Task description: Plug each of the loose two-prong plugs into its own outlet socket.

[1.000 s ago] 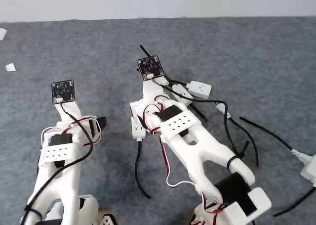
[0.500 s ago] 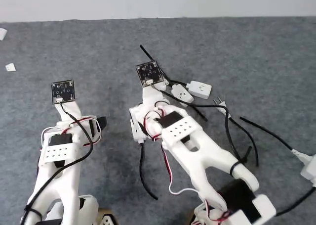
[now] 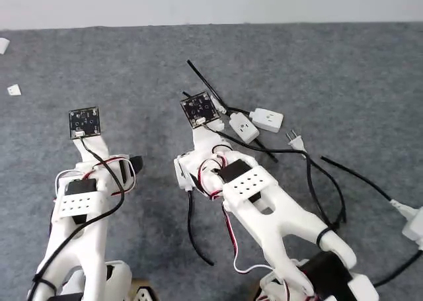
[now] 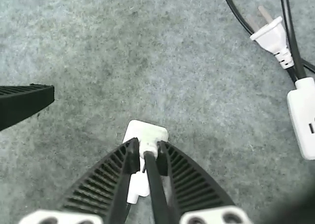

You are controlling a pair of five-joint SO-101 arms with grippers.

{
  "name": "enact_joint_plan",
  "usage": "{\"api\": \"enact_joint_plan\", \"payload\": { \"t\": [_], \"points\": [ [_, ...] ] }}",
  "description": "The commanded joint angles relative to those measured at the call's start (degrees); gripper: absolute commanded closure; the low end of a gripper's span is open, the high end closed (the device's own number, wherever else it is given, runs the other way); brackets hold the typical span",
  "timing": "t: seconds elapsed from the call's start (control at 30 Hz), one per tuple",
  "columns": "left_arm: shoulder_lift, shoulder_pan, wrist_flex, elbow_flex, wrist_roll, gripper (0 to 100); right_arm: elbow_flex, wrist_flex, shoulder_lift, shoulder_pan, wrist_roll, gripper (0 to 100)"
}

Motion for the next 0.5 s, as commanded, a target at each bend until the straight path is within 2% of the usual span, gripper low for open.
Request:
{"api": "enact_joint_plan", "payload": {
  "t": [0.0,0.47],
  "points": [
    [-1.67,-0.18,-0.18,-0.66,-0.44,72,0.35,-0.40,0.31,-1.27,0.88,99.1],
    [-1.67,-0.18,-0.26,-0.66,-0.44,72,-10.29,10.95,0.40,-1.98,2.55,99.1]
  ]
}}
